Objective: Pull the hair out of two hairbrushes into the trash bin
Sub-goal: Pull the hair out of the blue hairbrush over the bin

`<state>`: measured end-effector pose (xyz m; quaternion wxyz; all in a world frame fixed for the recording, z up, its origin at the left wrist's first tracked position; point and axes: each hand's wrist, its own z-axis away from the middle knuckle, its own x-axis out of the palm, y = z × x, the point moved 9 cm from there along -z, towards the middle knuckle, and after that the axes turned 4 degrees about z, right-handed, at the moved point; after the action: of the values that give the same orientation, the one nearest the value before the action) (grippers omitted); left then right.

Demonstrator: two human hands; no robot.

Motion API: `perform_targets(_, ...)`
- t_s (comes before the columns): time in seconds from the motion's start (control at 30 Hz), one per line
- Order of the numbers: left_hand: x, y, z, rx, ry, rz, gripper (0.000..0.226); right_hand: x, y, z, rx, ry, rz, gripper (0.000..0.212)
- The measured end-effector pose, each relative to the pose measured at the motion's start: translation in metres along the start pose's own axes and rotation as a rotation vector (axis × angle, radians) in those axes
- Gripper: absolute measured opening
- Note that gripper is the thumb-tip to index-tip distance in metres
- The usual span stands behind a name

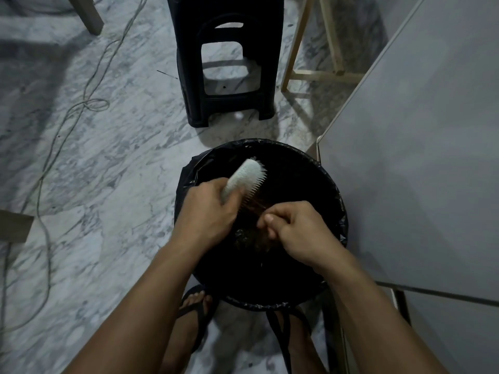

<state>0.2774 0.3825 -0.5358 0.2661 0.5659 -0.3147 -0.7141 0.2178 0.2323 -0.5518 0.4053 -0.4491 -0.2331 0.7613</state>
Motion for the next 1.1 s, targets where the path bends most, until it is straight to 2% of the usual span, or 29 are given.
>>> perform_targets(0.07, -0.019, -0.013, -0.004, -0.073, 0.098, -0.053, 0.034, -0.013, 0.009, -0.002, 0.004, 0.029, -0.007, 0.03)
perform_targets(0.23, -0.049, -0.038, -0.009, -0.202, 0.212, -0.076, 0.045, -0.071, 0.043, -0.002, 0.058, 0.406, -0.084, 0.039)
perform_targets(0.33, -0.028, -0.037, -0.006, -0.241, 0.06, 0.121, 0.039, -0.068, 0.042, -0.004, 0.082, 0.43, 0.001, 0.037)
perform_targets(0.43, 0.003, -0.027, 0.001, -0.289, -0.142, 0.301, 0.033, -0.042, 0.032, -0.005, 0.12, 0.257, 0.183, 0.022)
perform_targets(0.47, 0.01, -0.023, 0.003, -0.304, -0.193, 0.336, 0.031, -0.033, 0.032, -0.003, 0.144, 0.168, 0.272, 0.027)
perform_targets(0.5, 0.016, -0.021, 0.005, -0.326, -0.24, 0.37, 0.028, -0.027, 0.031, -0.001, 0.149, 0.114, 0.355, 0.04)
perform_targets(0.53, 0.021, -0.02, 0.007, -0.352, -0.287, 0.406, 0.025, -0.026, 0.028, 0.001, 0.126, 0.126, 0.416, 0.052)
perform_targets(0.6, 0.029, -0.019, 0.011, -0.39, -0.371, 0.439, 0.02, -0.036, 0.008, 0.005, -0.011, 0.296, 0.433, 0.059)
perform_targets(0.67, 0.035, -0.015, 0.014, -0.368, -0.453, 0.406, 0.019, -0.044, -0.01, 0.009, -0.179, 0.396, 0.281, 0.056)
perform_targets(0.73, 0.041, -0.01, 0.017, -0.325, -0.528, 0.381, 0.021, -0.035, -0.02, 0.008, -0.278, 0.3, 0.114, 0.048)
perform_targets(0.8, 0.044, -0.005, 0.02, -0.293, -0.569, 0.382, 0.021, -0.019, -0.023, 0.006, -0.316, 0.191, 0.094, 0.045)
perform_targets(0.83, 0.045, -0.004, 0.021, -0.284, -0.583, 0.379, 0.021, -0.015, -0.023, 0.006, -0.329, 0.191, 0.126, 0.042)
perform_targets(0.97, 0.048, -0.006, 0.023, -0.284, -0.602, 0.34, 0.019, -0.029, -0.026, 0.01, -0.389, 0.418, 0.092, 0.013)
perform_targets(1.1, 0.041, -0.024, 0.019, -0.326, -0.566, 0.246, 0.021, -0.065, -0.002, 0.01, -0.194, 0.609, 0.014, 0.01)
